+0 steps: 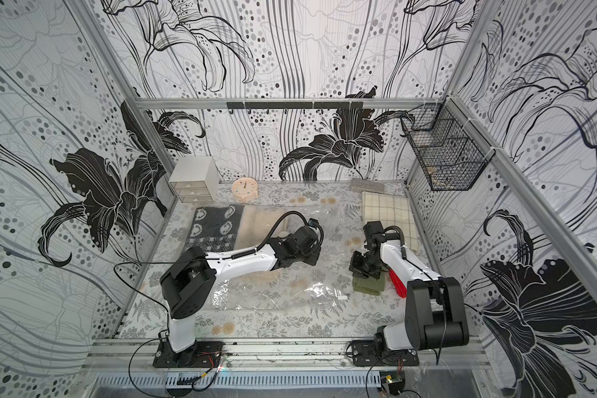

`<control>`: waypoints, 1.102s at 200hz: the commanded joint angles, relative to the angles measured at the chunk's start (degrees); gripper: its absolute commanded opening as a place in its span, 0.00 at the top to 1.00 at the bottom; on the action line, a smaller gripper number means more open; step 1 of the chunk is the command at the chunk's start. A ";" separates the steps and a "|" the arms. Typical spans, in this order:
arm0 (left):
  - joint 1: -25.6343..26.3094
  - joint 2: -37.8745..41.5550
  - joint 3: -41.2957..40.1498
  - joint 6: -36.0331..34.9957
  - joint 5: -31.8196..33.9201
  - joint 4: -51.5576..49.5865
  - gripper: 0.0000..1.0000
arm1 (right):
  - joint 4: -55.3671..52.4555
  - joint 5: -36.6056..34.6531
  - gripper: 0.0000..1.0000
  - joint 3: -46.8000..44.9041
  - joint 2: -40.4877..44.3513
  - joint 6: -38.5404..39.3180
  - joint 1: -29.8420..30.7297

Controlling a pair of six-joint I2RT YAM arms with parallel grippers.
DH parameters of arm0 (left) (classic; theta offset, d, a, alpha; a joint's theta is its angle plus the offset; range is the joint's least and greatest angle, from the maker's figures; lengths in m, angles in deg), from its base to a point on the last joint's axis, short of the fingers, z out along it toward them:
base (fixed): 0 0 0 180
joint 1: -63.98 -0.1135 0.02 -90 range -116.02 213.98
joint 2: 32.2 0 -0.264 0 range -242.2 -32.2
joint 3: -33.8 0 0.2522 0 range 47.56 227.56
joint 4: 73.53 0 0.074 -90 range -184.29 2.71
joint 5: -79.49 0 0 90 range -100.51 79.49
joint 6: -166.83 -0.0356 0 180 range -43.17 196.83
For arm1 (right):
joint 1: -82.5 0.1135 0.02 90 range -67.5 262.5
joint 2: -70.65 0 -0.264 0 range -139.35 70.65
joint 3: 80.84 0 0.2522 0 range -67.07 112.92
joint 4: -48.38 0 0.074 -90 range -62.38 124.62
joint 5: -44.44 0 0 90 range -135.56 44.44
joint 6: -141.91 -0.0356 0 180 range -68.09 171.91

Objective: Take the scarf out of the vacuum bag
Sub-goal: Adjust the scarf at the center of the board, then take out the scarf from the vacuum bag.

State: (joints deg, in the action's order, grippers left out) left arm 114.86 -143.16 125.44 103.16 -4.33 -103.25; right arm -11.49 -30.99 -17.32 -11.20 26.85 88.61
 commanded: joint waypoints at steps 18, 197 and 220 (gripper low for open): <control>-0.70 3.44 -0.86 -0.49 0.59 1.60 1.00 | -5.06 -9.13 1.00 0.87 -1.31 -3.29 -0.03; -0.62 5.08 1.34 -1.30 -0.14 1.95 1.00 | 14.88 18.36 0.62 0.26 12.60 -3.74 -0.92; -0.29 5.75 2.41 -2.10 0.41 1.40 1.00 | 19.72 22.28 0.62 -0.52 8.37 -5.20 -0.27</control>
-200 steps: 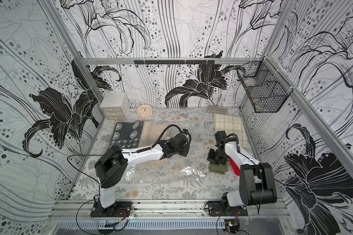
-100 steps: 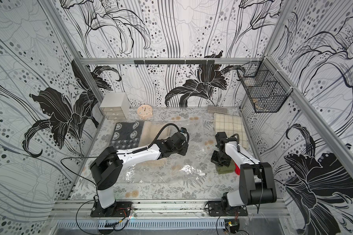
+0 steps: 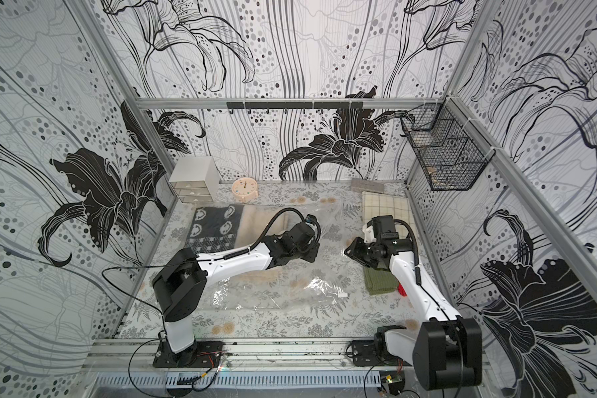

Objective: Take the scarf out of the vacuum bag
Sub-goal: Take out the scarf from the vacuum bag.

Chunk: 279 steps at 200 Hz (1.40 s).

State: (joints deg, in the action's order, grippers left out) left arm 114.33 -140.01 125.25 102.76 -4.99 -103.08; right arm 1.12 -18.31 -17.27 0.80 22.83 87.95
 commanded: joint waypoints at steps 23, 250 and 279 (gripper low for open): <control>0.69 3.13 3.80 -2.51 1.75 0.73 1.00 | 12.00 9.92 0.62 -2.06 -8.18 -2.83 1.64; 3.39 7.61 6.97 -5.09 6.73 -1.35 1.00 | 30.37 13.70 0.53 6.67 -34.66 -9.19 17.37; 3.40 6.74 7.21 -5.65 7.52 -1.94 1.00 | 22.57 6.03 0.51 8.52 -33.04 -5.12 17.31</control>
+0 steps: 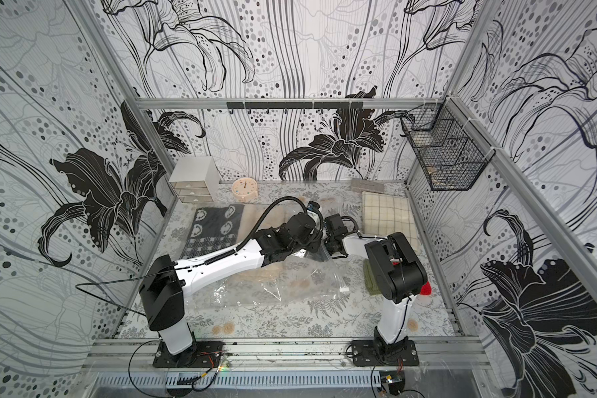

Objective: Take the scarf out of the vacuum bag
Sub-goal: Take out the scarf from the vacuum bag.

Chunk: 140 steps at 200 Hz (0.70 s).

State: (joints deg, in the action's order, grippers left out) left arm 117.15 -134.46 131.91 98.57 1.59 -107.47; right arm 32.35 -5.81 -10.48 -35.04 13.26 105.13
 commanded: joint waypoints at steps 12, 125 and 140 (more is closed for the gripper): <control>0.62 1.27 0.48 -1.51 0.96 2.43 1.00 | -9.91 -7.84 0.49 2.25 2.45 4.92 0.13; 0.61 3.79 2.04 -0.85 0.41 2.07 1.00 | -1.63 0.33 0.44 5.90 -5.76 1.54 1.09; 0.62 3.88 2.45 -0.68 -0.36 2.17 1.00 | -0.39 1.18 0.44 6.92 -7.46 0.55 1.35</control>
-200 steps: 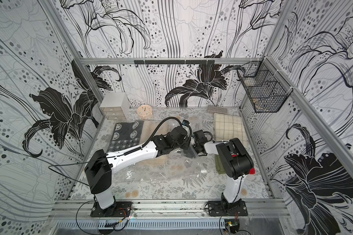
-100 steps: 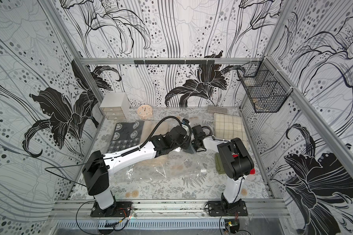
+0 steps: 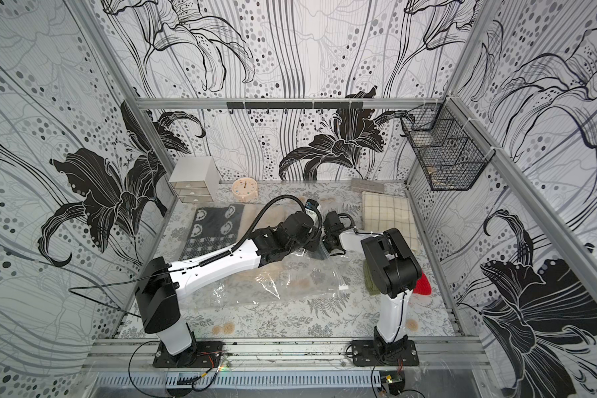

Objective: Take the scarf out of the vacuum bag
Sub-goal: Take out the scarf from the vacuum bag.

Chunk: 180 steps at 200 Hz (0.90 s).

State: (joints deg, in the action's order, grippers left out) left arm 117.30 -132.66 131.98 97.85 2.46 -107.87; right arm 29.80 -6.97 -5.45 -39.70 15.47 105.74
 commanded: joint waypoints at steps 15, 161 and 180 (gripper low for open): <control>0.46 2.02 2.84 0.21 -1.77 2.56 1.00 | 4.13 3.46 0.44 2.44 -4.13 -2.98 1.14; 0.91 2.82 3.16 -0.01 -2.44 2.47 1.00 | 13.06 6.15 0.43 11.78 -15.43 -11.63 7.04; 0.88 2.73 3.12 0.01 -2.59 2.48 1.00 | 13.33 6.06 0.44 13.17 -16.66 -12.21 7.94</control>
State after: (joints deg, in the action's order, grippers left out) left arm 117.30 -131.75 133.07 98.02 1.87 -108.02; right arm 43.52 0.09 6.31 -53.05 5.02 111.71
